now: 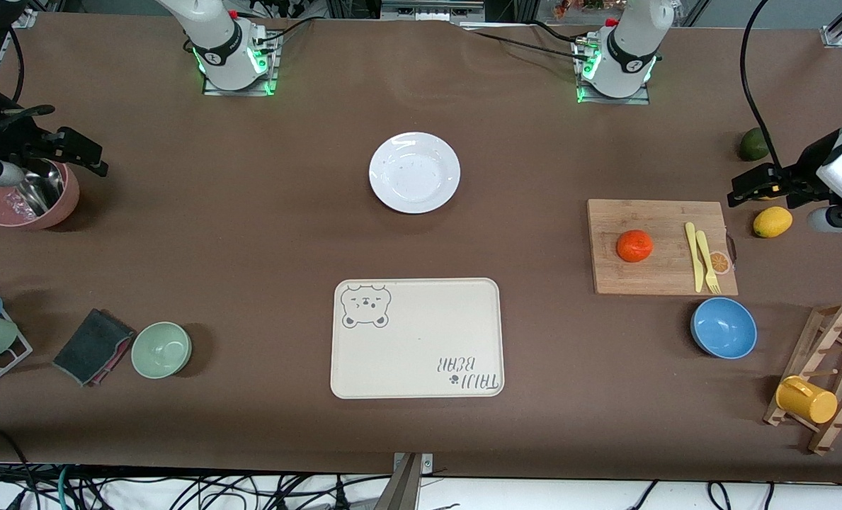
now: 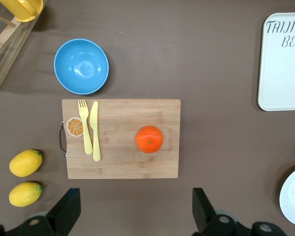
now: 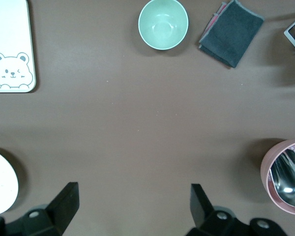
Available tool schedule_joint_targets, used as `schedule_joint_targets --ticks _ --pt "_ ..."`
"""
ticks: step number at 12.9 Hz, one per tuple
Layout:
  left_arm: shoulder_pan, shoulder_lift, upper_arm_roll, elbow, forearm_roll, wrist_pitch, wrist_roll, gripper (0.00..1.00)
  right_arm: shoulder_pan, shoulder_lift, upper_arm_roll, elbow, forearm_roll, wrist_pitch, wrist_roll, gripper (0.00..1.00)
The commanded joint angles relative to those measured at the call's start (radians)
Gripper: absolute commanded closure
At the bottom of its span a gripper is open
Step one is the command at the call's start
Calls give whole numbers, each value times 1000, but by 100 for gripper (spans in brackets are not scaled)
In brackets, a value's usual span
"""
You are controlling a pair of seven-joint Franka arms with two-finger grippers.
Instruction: Place orange and plate with both arms
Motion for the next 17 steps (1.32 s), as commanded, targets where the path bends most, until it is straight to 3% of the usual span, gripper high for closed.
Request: schedule_joint_targets --ticks 1,17 --pt "-5 9 6 20 -7 -4 2 0 -1 -9 0 -7 -6 0 -3 0" --pt "-5 16 8 31 -7 -4 2 0 -1 -9 0 -7 -6 -17 -4 0"
